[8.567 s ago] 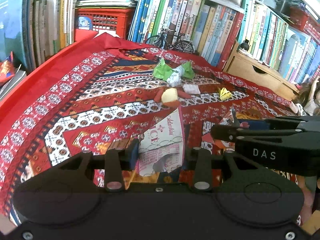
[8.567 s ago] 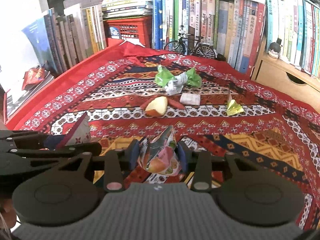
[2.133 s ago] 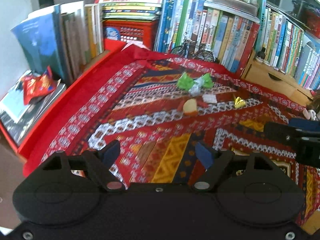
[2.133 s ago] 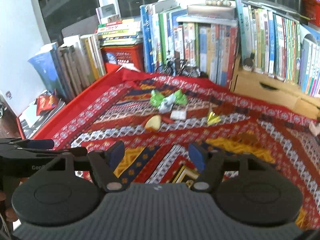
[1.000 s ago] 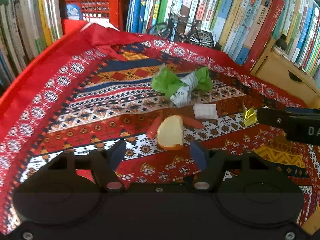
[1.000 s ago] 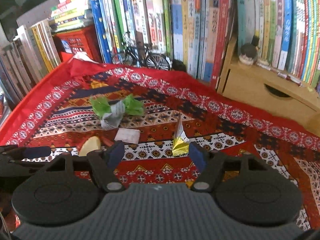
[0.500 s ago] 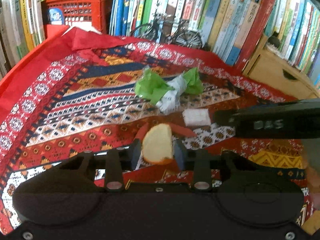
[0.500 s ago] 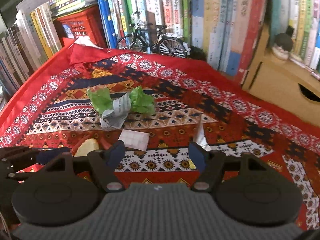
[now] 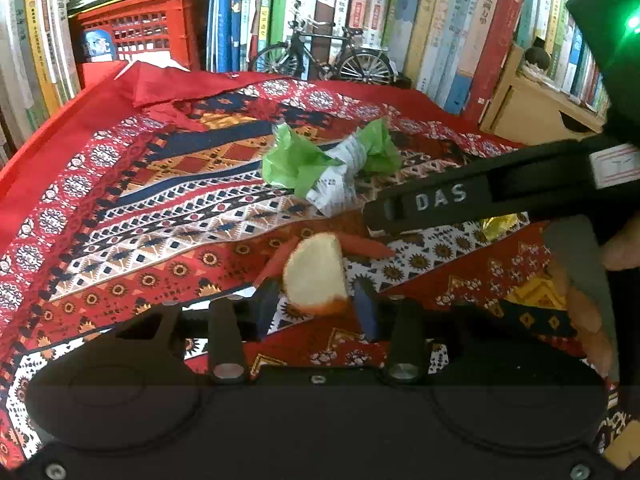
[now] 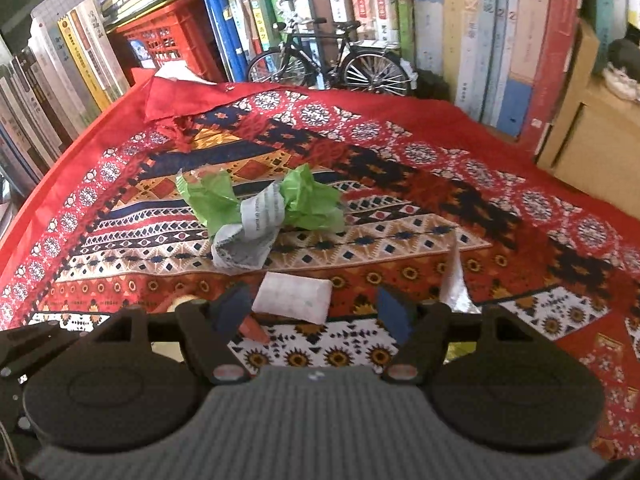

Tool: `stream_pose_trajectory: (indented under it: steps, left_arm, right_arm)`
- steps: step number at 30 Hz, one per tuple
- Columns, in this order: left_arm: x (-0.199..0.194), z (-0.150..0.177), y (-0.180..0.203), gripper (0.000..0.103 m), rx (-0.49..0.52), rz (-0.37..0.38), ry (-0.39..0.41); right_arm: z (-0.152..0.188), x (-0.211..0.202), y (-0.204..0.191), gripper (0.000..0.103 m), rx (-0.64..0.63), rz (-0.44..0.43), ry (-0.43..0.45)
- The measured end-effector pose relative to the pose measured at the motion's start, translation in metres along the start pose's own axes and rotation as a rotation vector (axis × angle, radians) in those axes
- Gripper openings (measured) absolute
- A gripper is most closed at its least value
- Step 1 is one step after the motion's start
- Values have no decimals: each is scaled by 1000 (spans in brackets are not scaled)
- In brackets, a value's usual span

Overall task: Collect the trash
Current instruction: 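Grasp the white paper card with the right tool while the left tool holds the bread, then lift the bread slice and white paper from the rug with both tools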

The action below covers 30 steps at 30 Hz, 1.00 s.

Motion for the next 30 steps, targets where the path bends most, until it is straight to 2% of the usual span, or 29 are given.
stream_pose_trajectory:
  steps: [4, 7, 9, 11, 16, 17, 18, 19, 30]
  left_arm:
    - [1, -1, -2, 46, 1, -9, 4]
    - [5, 0, -3, 46, -8, -6, -6]
    - [7, 1, -3, 46, -13, -4, -7]
    - [8, 1, -1, 46, -11, 1, -9]
    - [12, 2, 4, 45, 11, 2, -12]
    - [12, 1, 5, 43, 15, 4, -12]
    - [12, 1, 5, 36, 16, 0, -8]
    - [12, 1, 5, 35, 16, -1, -8]
    - [-6, -3, 6, 34, -12, 7, 16]
  right_arm:
    - [0, 8, -5, 80, -14, -1, -4]
    - [-1, 11, -7, 74, -34, 5, 6]
    - [-2, 10, -8, 58, -36, 6, 9]
    - [-2, 9, -7, 47, -36, 5, 12]
    - [-1, 2, -5, 47, -10, -7, 13]
    - [-1, 0, -4, 47, -7, -8, 16]
    - [-1, -2, -4, 47, -5, -10, 20]
    - [-1, -4, -3, 47, -3, -12, 23]
    - [-1, -26, 0, 47, 30, -8, 45]
Point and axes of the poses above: each gripper's, at about its wrist camera, not at the fingertips, and x roughly the way its jaws point, y to its right, z to its underside, the point moved 5 cm from there along x, roughly the way its jaws point, and after that the axes turned 4 degrees about y, right-handed, at the moved point
